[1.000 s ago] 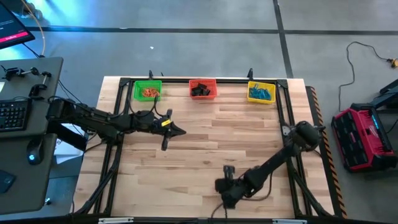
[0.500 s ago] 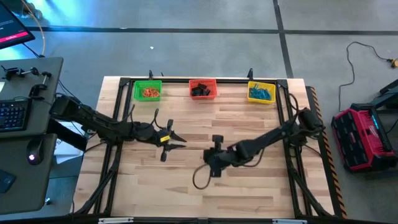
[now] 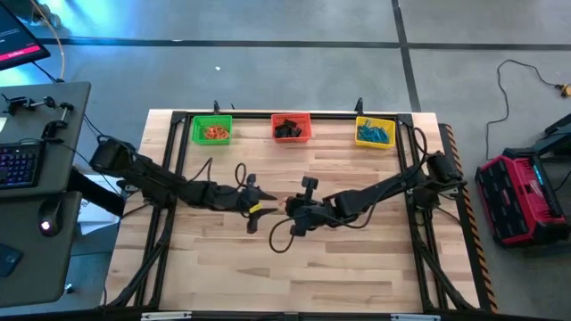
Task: Sort rubber bands into baskets
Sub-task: Put the orange rubber band into the green bin
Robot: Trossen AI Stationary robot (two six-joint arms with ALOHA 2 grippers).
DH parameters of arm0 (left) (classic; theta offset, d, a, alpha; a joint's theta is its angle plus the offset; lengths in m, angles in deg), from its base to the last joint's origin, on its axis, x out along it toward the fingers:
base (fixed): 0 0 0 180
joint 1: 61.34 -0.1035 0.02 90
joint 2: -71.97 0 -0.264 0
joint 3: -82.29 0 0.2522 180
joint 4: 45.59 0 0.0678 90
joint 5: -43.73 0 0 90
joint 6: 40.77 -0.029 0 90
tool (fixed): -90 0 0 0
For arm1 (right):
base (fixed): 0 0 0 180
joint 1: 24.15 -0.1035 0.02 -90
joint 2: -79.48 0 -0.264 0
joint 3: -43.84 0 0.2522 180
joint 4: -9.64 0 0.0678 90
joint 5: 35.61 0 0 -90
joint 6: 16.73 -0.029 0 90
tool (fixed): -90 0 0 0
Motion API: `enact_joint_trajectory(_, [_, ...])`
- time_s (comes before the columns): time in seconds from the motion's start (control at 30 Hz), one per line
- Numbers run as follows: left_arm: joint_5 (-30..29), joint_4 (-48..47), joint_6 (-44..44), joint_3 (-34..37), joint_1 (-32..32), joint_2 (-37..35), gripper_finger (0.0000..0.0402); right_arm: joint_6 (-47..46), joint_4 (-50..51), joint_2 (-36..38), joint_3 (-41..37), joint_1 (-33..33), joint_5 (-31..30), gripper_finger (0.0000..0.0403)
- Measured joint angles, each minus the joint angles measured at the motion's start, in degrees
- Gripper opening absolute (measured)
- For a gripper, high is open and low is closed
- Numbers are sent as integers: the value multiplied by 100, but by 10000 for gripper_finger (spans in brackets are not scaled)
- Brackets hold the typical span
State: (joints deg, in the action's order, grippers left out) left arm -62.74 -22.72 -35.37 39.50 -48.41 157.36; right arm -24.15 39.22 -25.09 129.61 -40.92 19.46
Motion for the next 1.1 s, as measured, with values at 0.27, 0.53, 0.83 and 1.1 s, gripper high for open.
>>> enact_joint_trajectory(0.27, [-47, 9, 51, -304, 22, 349, 152, -2, -79, 0, 4, -11, -170, 0])
enact_joint_trajectory(0.53, [-325, 8, -4, -390, 22, 380, 119, -4, -71, 0, 4, -11, -172, 0])
enact_joint_trajectory(0.83, [-637, -54, -269, -388, 23, 377, 9, -22, -71, 0, 4, -13, -156, 1])
enact_joint_trajectory(1.1, [-864, -1322, -123, -381, -288, -484, 1, -181, -69, 0, 4, 1, -202, 79])
